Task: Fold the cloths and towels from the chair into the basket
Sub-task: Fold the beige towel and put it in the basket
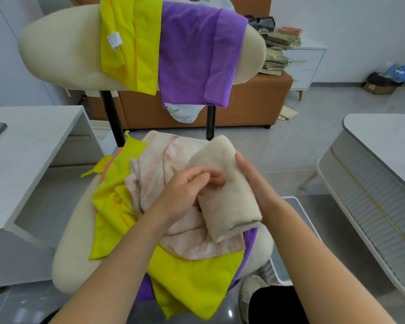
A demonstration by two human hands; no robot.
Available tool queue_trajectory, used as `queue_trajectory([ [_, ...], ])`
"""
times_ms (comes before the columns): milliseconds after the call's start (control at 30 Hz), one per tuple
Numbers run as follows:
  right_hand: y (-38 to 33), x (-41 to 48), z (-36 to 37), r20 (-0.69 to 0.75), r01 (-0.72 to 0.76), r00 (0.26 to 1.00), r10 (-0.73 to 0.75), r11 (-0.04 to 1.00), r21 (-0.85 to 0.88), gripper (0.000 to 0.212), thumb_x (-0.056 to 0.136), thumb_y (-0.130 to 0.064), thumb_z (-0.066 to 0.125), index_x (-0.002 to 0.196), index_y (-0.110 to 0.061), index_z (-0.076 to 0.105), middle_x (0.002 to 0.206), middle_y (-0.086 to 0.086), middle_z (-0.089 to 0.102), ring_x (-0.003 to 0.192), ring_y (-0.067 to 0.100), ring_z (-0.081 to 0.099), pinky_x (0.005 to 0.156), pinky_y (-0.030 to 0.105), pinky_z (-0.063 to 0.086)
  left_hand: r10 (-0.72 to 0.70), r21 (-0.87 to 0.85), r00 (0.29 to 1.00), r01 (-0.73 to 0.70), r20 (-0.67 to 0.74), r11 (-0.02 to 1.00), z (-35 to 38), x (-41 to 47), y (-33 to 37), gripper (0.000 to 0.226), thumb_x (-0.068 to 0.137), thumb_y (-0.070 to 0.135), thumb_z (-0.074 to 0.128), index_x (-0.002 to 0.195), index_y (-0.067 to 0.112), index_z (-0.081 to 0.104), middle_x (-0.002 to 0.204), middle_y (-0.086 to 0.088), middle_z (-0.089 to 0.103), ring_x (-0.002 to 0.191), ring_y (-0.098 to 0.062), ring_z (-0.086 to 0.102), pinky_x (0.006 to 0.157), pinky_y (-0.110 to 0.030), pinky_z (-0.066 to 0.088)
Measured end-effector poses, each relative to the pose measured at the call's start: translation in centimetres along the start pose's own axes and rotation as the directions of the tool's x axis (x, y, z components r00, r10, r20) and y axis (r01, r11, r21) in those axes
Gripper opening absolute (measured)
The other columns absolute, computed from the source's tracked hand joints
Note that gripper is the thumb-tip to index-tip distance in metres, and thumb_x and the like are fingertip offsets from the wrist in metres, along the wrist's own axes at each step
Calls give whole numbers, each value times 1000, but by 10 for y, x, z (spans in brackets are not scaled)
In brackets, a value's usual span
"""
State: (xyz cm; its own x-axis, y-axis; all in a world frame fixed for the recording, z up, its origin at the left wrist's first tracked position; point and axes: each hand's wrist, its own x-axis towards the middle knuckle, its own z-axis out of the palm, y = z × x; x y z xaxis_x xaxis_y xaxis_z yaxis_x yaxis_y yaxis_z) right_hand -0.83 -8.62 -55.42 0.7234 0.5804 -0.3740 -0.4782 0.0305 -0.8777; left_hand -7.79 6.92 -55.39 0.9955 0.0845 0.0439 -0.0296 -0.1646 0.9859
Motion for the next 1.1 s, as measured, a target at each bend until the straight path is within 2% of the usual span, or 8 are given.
queue_trajectory([
  [67,-6,-4,-10,54,-55,997,58,997,-62,44,86,-41,54,113,-8,64,100,12,72,93,24,69,79,36,55,-27,7,999,27,-44,1000,6,1,-1,29,96,5,43,94,21,68,91,7,73,90,-6,66,73,-17,47],
  [200,-10,1,-32,-195,-157,975,107,952,-262,23,90,-21,56,108,-6,61,90,9,69,82,22,65,65,32,50,-200,1,916,213,-348,977,9,8,-14,11,87,7,53,84,15,60,76,-4,65,66,-17,60,68,-39,54],
  [300,-5,9,-43,-286,-164,956,68,931,-327,13,93,-20,54,100,-11,60,93,6,66,83,20,62,69,32,49,-402,-96,881,391,-248,916,13,13,-16,18,88,13,56,105,10,51,94,-13,65,77,-20,66,68,-37,59],
  [400,-1,13,-45,-212,-92,977,24,944,-317,22,97,-20,50,117,-16,58,105,4,67,96,20,63,82,34,51,-501,-152,861,486,-85,861,21,13,-13,24,91,24,58,110,11,52,101,-8,63,90,-19,66,75,-36,58],
  [567,-3,11,-43,-91,23,995,-44,974,-225,32,96,-25,51,128,-23,54,117,3,67,108,23,64,93,42,51,-499,-336,867,464,-19,820,24,12,-10,42,82,44,65,114,19,57,112,-7,67,102,-27,64,89,-45,53],
  [767,-12,-2,-35,128,125,986,-110,986,-114,34,91,-23,57,125,-20,56,115,6,68,104,24,66,82,37,56,-376,-636,925,258,-54,727,24,9,2,51,65,36,75,110,17,62,101,-5,73,94,-21,69,77,-39,54],
  [900,-15,-4,-34,82,229,973,-216,948,-220,39,80,-28,67,117,-17,59,109,3,69,100,22,67,83,35,56,-277,-566,938,115,-210,817,17,9,1,57,64,23,80,116,14,60,106,-6,71,98,-22,68,81,-39,56],
  [1100,-16,-10,-28,108,314,949,-296,916,-250,48,79,-31,62,120,-10,52,104,-1,68,99,20,65,88,38,53,-37,-396,989,-23,-145,918,5,2,7,54,65,11,81,108,26,53,103,-4,63,83,-10,66,65,-25,54],
])
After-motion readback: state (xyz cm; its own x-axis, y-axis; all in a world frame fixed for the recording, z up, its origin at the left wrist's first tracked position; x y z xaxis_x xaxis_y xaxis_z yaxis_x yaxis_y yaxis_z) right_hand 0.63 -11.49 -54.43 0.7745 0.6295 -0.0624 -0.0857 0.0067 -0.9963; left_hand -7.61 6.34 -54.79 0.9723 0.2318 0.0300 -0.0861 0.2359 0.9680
